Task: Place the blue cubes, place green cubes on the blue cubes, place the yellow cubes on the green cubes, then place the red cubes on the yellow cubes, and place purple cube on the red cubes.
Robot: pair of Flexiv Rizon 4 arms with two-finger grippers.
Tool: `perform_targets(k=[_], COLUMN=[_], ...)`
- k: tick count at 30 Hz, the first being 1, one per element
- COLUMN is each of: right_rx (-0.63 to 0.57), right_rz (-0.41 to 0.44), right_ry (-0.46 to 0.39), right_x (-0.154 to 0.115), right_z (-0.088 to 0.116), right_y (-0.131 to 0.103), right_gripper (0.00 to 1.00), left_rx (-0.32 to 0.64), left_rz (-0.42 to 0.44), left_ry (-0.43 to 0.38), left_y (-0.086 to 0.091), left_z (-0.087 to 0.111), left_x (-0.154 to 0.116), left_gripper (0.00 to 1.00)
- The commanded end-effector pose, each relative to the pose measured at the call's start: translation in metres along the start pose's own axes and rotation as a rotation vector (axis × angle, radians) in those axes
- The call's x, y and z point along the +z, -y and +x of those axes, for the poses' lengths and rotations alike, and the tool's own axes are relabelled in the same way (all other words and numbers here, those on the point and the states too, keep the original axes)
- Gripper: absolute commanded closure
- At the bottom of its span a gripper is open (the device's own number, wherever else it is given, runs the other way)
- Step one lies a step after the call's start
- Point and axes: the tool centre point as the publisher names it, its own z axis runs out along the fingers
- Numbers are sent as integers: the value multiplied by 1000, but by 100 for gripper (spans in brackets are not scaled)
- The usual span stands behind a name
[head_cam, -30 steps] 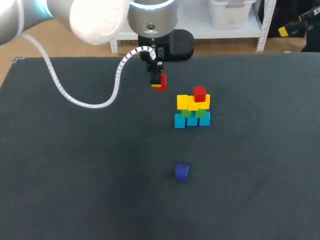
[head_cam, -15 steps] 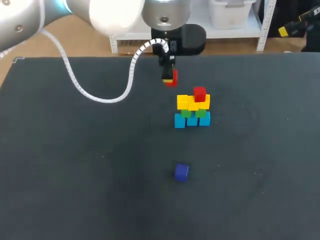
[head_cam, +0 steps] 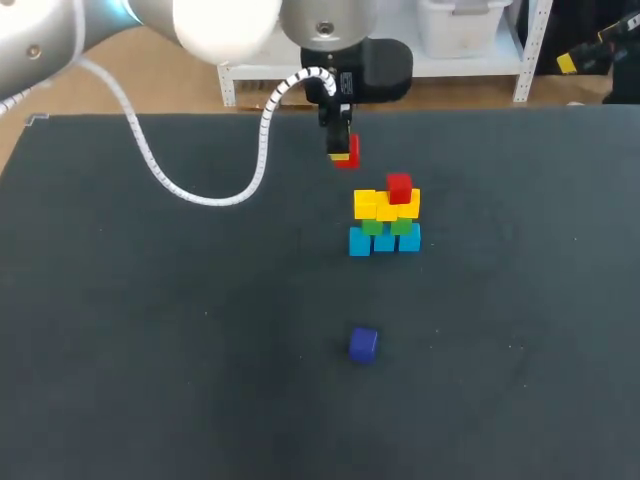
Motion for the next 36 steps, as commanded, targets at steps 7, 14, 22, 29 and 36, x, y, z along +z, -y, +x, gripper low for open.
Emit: perform_targets(k=[7,14,22,29,36], right_rx=[0,0,0,0,0], right_rz=[-1,-1,-1,-1,-1], right_ry=[1,1,1,1,1], right_x=[0,0,0,0,0], right_z=[1,1,1,1,1], right_y=[0,0,0,0,0], right_gripper=[0,0,0,0,0], left_rx=[1,90,95,56,21], left_rz=[-1,114,202,225,276], left_ry=[2,-58,-55,-38,-38], left_y=[0,9,8,12,17], left_z=[1,-11,-15,-19,-27], left_x=[0,5,12,18,34], left_gripper=[100,100,100,100,100])
